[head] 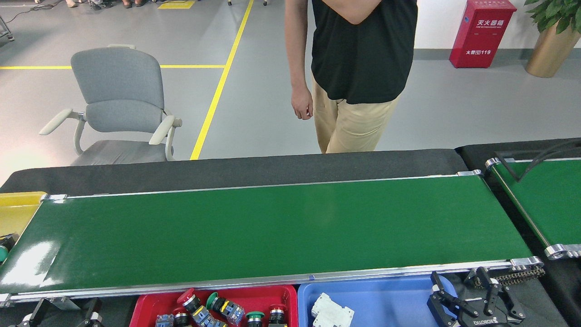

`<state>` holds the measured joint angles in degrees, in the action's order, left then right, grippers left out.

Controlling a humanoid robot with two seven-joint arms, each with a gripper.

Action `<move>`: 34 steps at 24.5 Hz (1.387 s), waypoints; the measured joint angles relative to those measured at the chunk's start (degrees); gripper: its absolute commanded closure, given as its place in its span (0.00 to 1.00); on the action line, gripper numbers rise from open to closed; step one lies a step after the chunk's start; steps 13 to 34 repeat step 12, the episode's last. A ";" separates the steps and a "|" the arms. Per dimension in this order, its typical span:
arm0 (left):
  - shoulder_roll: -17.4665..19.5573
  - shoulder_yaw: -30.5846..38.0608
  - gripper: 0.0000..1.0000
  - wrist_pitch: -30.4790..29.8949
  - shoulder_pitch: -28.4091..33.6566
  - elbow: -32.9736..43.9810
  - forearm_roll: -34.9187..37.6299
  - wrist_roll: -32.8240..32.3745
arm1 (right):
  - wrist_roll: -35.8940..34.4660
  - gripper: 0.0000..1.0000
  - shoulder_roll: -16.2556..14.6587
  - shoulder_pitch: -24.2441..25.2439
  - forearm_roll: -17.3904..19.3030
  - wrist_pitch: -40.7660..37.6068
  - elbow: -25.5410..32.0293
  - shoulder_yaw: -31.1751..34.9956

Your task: Pick switch part from conveyor to tray

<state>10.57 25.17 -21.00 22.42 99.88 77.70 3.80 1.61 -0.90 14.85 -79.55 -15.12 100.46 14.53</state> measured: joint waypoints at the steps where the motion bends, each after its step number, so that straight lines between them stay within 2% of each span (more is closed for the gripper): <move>1: 0.53 -0.12 0.00 -0.01 0.01 -0.08 -0.01 0.10 | -0.16 0.01 0.00 0.11 0.03 -0.02 0.01 0.09; 7: 1.04 -0.28 0.00 -0.28 0.73 -0.11 -0.03 0.36 | -0.53 0.01 0.00 1.52 0.05 -0.37 0.01 0.37; 34: 1.04 -0.30 0.00 -0.03 0.71 -0.12 -0.03 0.40 | -0.58 0.01 0.04 1.53 0.62 -0.51 0.01 0.37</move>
